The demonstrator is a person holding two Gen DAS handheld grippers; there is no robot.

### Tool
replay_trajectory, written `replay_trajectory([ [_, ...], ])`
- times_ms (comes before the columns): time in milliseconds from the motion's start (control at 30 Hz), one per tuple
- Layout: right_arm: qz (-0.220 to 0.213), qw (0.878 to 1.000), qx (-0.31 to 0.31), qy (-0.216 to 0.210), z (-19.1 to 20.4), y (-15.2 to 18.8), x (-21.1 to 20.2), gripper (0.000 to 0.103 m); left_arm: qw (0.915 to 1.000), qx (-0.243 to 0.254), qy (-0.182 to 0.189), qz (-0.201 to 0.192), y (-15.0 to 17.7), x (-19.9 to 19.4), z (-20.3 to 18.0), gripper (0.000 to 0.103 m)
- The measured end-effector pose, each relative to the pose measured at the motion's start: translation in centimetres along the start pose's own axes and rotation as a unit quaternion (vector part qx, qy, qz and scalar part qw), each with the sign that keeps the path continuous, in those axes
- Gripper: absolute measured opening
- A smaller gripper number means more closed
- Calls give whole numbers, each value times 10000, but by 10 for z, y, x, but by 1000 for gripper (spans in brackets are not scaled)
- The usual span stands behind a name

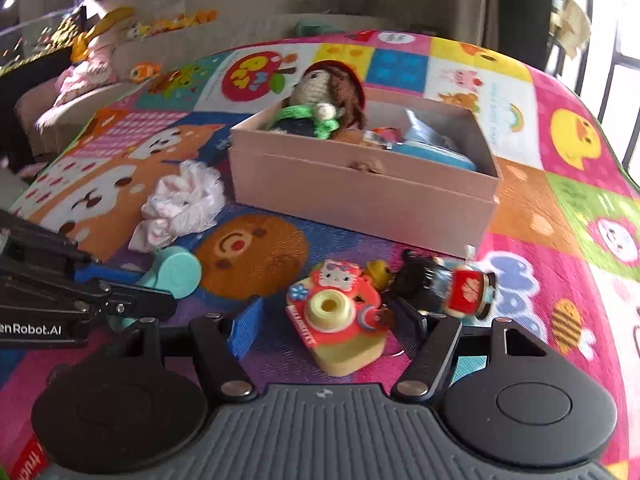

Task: Organize objects
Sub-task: 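Grasp the yellow lens toy with right tool while left tool holds the teal toy, then drop the teal toy into the pink box with left tool while right tool carries the lens toy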

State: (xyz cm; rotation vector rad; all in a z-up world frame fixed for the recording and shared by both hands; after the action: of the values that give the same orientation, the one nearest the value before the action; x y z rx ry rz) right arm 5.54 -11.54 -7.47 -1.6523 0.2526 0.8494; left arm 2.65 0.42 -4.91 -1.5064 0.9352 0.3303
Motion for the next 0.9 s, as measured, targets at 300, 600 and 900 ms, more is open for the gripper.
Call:
replay_trajectory([
  [300, 125, 9939, -762, 787, -23, 22, -37, 68, 9999, -72, 63, -73, 3, -2, 3, 15],
  [600, -155, 9995, 265, -48, -1, 0, -39, 68, 9998, -96, 94, -140, 4, -4, 4, 15],
  [900, 4, 9996, 43, -281, 16, -8, -34, 43, 9994, 163, -193, -228, 6, -4, -3, 17],
])
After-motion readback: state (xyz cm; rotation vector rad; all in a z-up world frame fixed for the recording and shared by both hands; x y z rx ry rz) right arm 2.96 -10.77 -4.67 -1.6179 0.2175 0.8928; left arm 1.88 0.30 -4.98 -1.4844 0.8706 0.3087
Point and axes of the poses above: each gripper's, at about its wrist camera, not at the fingertips, and x roughly the way its jaws point, z to its left, y to its underside, the point moved 9 cm from there along x, roughly the way its jaws point
